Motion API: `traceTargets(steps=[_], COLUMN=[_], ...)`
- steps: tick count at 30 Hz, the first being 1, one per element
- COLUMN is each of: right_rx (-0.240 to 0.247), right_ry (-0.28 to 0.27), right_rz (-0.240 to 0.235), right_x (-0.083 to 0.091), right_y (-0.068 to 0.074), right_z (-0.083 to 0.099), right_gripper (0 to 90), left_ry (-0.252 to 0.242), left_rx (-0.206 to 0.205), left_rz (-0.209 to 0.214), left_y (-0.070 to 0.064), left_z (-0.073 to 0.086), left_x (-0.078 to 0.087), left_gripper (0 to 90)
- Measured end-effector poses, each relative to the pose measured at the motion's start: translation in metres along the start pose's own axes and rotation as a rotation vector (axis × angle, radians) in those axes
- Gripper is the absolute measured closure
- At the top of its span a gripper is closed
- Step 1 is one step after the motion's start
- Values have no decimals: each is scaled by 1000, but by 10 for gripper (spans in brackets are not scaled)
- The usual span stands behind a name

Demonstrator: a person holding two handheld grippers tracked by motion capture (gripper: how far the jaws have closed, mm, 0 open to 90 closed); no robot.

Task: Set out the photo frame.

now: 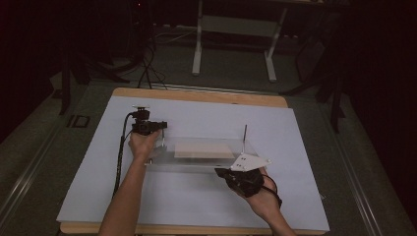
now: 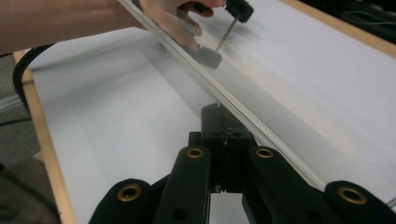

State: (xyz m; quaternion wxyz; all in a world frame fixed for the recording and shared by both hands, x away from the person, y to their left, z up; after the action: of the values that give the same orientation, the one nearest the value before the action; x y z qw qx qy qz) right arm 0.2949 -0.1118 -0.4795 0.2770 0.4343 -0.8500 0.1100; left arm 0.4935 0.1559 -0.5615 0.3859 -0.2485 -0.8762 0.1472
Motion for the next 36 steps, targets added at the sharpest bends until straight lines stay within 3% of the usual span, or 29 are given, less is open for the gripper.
traceTargets(steps=[12, 17, 24, 25, 36], right_rx=[6, 8, 8, 6, 13], right_ry=[-8, -11, -24, -27, -28], right_rz=[9, 3, 11, 11, 18], right_x=[0, -1, 0, 0, -2], right_y=[-2, -2, -5, -6, -10], right_z=[-5, -8, -15, -17, -24], right_gripper=[900, 900, 900, 900, 900], left_ry=[12, 12, 16, 5, -86], left_rx=[-12, -16, -98, -126, -208], left_rz=[-13, 1, -25, -38, -16], left_y=[-1, -1, 2, 3, 6], left_z=[0, 0, 2, 2, 11], left_x=[1, 2, 10, 15, 50], left_gripper=[832, 823, 760, 747, 708])
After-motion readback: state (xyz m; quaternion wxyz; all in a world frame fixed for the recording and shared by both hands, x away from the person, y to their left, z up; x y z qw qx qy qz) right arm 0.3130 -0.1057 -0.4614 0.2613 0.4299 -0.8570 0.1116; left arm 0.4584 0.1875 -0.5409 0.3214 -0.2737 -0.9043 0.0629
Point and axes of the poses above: each handheld gripper's, and its own axes: x roughly backward along the jaws, z roughly out of its underside, y roughly to its left, the point moved 7 cm from there along -x, roughly forward along the jaws, and after that the axes turned 5 degrees about -x, right-handed, at the moved point
